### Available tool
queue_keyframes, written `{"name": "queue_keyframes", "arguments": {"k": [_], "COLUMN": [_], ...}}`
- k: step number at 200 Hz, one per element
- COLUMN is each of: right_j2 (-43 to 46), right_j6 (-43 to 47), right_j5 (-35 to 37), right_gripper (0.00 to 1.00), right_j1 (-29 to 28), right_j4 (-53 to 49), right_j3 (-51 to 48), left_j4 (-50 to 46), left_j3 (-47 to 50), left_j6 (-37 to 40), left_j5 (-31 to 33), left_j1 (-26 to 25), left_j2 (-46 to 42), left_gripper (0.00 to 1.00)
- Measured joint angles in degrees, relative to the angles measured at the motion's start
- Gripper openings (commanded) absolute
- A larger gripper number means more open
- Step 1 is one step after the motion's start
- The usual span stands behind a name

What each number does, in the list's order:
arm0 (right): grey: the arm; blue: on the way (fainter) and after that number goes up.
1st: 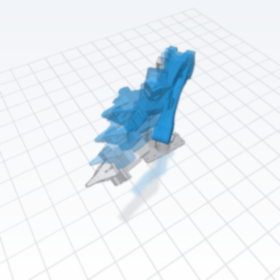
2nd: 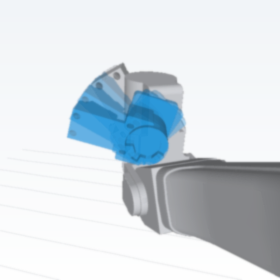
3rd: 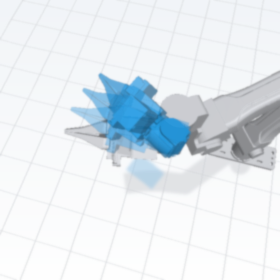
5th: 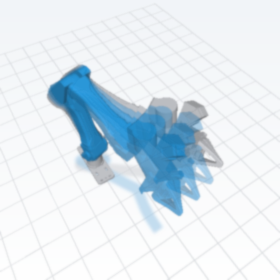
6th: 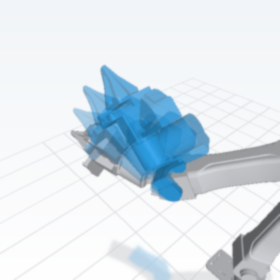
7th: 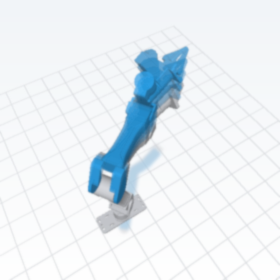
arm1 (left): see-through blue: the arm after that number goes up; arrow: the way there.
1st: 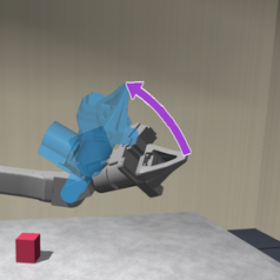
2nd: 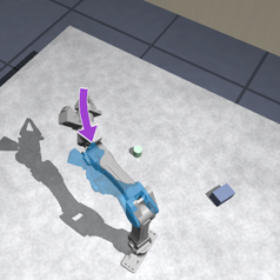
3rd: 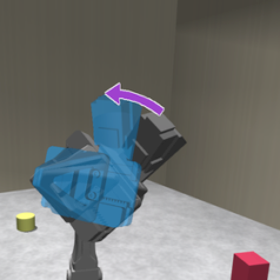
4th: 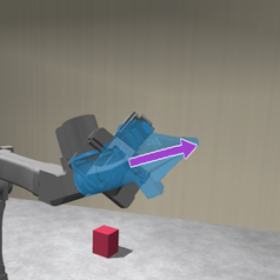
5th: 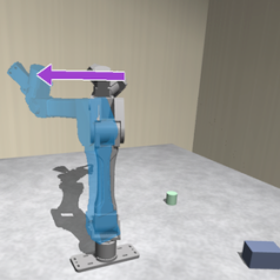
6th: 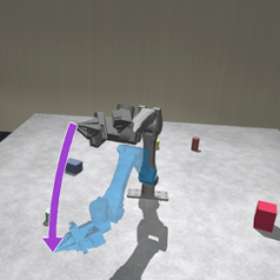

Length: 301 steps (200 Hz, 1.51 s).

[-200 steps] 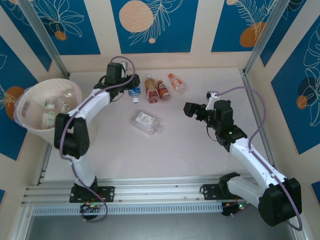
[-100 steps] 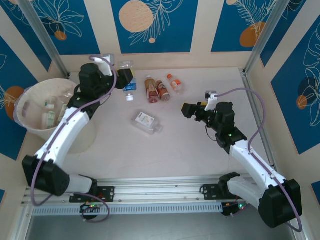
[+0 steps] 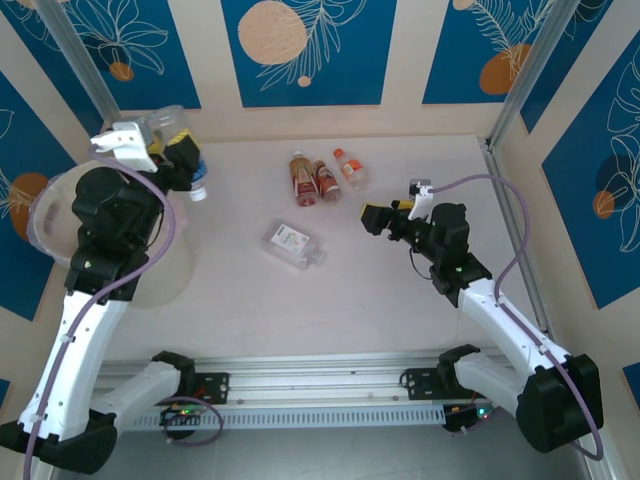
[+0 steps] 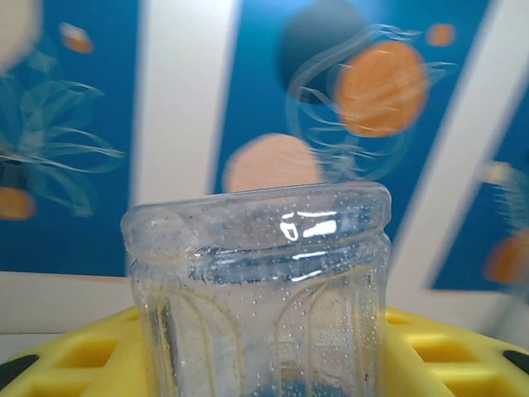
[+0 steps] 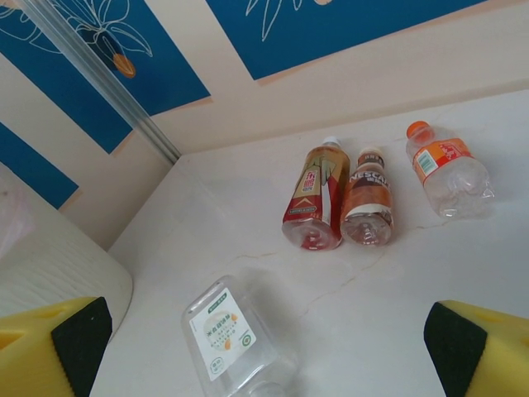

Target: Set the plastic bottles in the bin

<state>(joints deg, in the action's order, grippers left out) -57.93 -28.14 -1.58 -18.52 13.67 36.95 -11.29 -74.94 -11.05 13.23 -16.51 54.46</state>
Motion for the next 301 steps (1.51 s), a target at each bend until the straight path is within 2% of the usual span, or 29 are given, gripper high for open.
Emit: {"name": "queue_keyframes", "arguments": {"k": [31, 64, 112, 173, 218, 227, 242, 251, 286, 301], "right_j2": [-1.4, -1.6, -3.5, -6.5, -6.5, -6.6, -6.9, -7.2, -8.0, -8.1], "right_j6": [-0.4, -0.4, -0.6, -1.0, -1.0, -1.0, -1.0, -1.0, -1.0, -1.1], "right_j5": [-0.2, -0.2, -0.2, -1.6, -1.7, -1.7, -1.8, -1.9, -1.9, -1.9], "right_gripper": [0.99, 0.99, 0.99, 0.99, 0.99, 0.99, 0.99, 0.99, 0.99, 0.99], "right_j1": [-0.2, -0.3, -0.4, -0.7, -0.7, -0.7, -0.7, -0.7, -0.8, -1.0], "right_j4": [0.1, 0.3, 1.0, 1.3, 1.5, 1.5, 1.5, 1.6, 1.6, 1.5], "right_j3": [0.0, 0.0, 0.1, 1.2, 1.2, 1.2, 1.5, 1.6, 2.1, 2.2], "left_j4": [-0.4, -2.1, -8.7, -14.4, -15.0, -15.0, -15.5, -15.6, -18.9, -20.2], "left_j3": [0.0, 1.5, 1.5, 2.5, 5.0, 5.9, 6.3, 6.3, 4.0, 1.7], "left_j6": [5.9, 8.2, 5.6, 2.9, 1.9, 2.0, 2.2, 1.6, 0.2, -0.6], "left_j5": [14.3, 22.2, 24.9, 25.8, 27.8, 28.4, 29.7, 30.2, 27.8, 26.1], "left_j1": [1.0, 5.3, 14.3, 18.0, 19.5, 20.7, 22.5, 22.9, 23.1, 23.1], "left_j2": [2.8, 4.5, 5.4, 7.5, 7.6, 7.8, 8.9, 9.6, 11.3, 11.5], "left_gripper": [0.31, 0.31, 0.35, 0.45, 0.46, 0.53, 0.76, 0.85, 0.99, 1.00]}}
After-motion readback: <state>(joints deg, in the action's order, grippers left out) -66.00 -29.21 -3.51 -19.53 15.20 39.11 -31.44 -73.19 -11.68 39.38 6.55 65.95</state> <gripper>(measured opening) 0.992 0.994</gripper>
